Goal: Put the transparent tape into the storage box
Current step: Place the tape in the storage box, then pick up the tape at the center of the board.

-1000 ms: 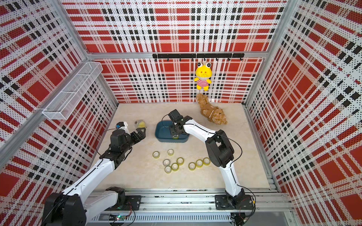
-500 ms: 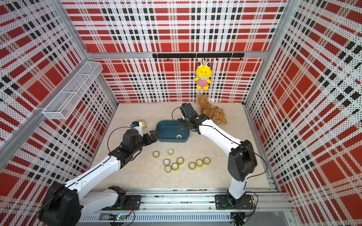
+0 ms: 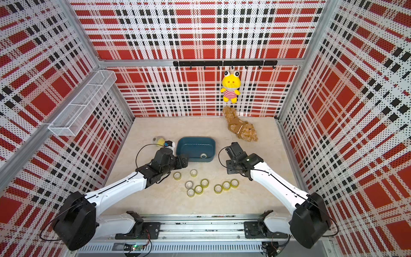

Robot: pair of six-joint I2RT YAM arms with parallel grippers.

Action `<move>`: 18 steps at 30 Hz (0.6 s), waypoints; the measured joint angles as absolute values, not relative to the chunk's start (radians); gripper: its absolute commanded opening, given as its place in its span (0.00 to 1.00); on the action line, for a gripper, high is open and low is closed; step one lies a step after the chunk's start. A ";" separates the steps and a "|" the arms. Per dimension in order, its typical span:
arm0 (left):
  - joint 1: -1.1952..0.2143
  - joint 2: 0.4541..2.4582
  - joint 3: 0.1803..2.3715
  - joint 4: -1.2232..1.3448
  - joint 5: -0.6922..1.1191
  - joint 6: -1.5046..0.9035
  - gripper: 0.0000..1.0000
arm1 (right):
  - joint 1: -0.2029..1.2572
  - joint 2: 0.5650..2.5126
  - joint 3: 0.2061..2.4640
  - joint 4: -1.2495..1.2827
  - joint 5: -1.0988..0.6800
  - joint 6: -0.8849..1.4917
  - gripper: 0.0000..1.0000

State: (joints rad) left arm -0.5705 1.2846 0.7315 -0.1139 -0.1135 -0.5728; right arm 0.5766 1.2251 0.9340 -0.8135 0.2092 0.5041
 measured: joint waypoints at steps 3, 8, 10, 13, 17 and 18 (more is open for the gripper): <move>-0.577 1.299 0.762 -0.156 -0.154 -0.556 0.75 | 0.577 1.170 0.863 -0.826 0.210 0.552 0.61; -0.582 1.300 0.765 -0.197 -0.175 -0.535 0.68 | 0.578 1.152 0.796 -0.834 0.210 0.606 0.57; -0.583 1.300 0.765 -0.207 -0.176 -0.533 0.77 | 0.578 1.162 0.793 -0.834 0.212 0.624 0.51; -0.584 1.300 0.765 -0.215 -0.184 -0.533 0.89 | 0.578 1.196 0.787 -0.822 0.210 0.640 0.49; -0.584 1.296 0.764 -0.218 -0.197 -0.533 0.98 | 0.578 1.258 0.757 -0.796 0.210 0.655 0.53; -0.584 1.292 0.764 -0.218 -0.200 -0.533 0.99 | 0.578 1.272 0.750 -0.791 0.210 0.657 0.54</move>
State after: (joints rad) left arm -0.5842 1.2922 0.7639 -0.2184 -0.2005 -0.5335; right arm 0.5777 1.2724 0.7502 -0.7910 0.2104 0.6571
